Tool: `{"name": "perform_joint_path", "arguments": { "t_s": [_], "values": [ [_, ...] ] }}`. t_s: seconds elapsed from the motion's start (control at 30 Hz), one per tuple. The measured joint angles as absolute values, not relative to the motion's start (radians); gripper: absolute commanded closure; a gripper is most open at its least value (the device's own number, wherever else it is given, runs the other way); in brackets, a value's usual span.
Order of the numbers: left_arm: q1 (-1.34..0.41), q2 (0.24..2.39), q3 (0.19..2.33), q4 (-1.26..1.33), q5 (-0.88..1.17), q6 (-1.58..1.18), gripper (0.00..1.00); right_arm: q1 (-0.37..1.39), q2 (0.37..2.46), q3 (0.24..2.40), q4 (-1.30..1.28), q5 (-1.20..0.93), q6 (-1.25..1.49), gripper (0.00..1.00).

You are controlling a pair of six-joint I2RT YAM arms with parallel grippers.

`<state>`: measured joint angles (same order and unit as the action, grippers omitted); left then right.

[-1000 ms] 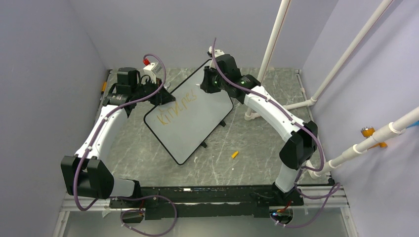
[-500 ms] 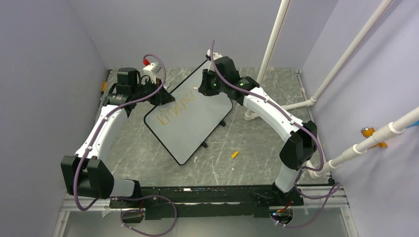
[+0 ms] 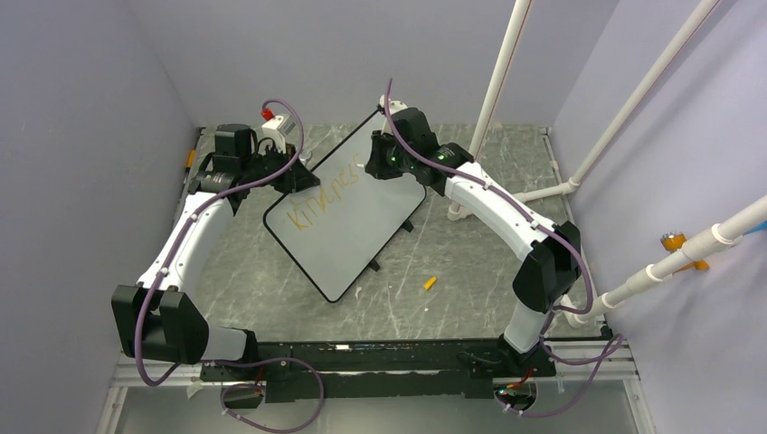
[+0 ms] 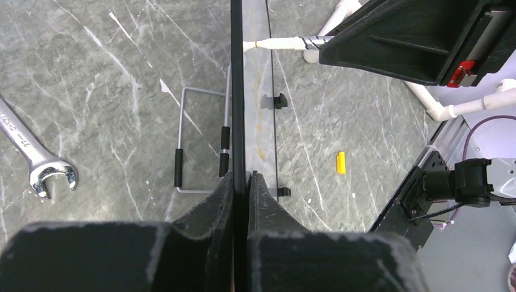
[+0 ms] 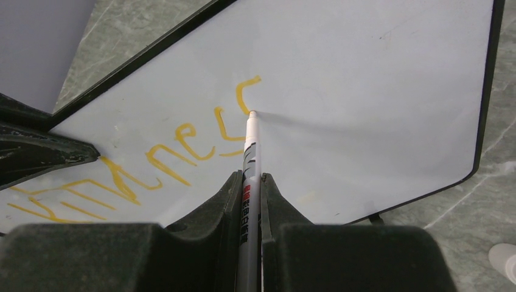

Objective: Write a sentence on the whiteboard

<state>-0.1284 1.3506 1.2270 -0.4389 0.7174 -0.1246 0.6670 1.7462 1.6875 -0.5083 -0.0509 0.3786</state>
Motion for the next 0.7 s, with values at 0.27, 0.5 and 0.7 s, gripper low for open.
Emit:
{"name": "perform_joint_path", "arguments": {
  "t_s": [0.27, 0.5, 0.7],
  "values": [
    [-0.130, 1.351, 1.227, -0.438, 0.723, -0.125, 1.00, 0.667, 1.747, 1.687, -0.533, 0.004, 0.379, 1.00],
    [-0.131, 1.351, 1.227, -0.435, 0.728, -0.125, 1.00, 0.667, 1.747, 1.687, -0.540, 0.025, 0.379, 1.00],
    [-0.131, 1.351, 1.227, -0.435, 0.728, -0.125, 1.00, 0.667, 1.746, 1.681, -0.540, 0.019, 0.378, 1.00]
  ]
}}
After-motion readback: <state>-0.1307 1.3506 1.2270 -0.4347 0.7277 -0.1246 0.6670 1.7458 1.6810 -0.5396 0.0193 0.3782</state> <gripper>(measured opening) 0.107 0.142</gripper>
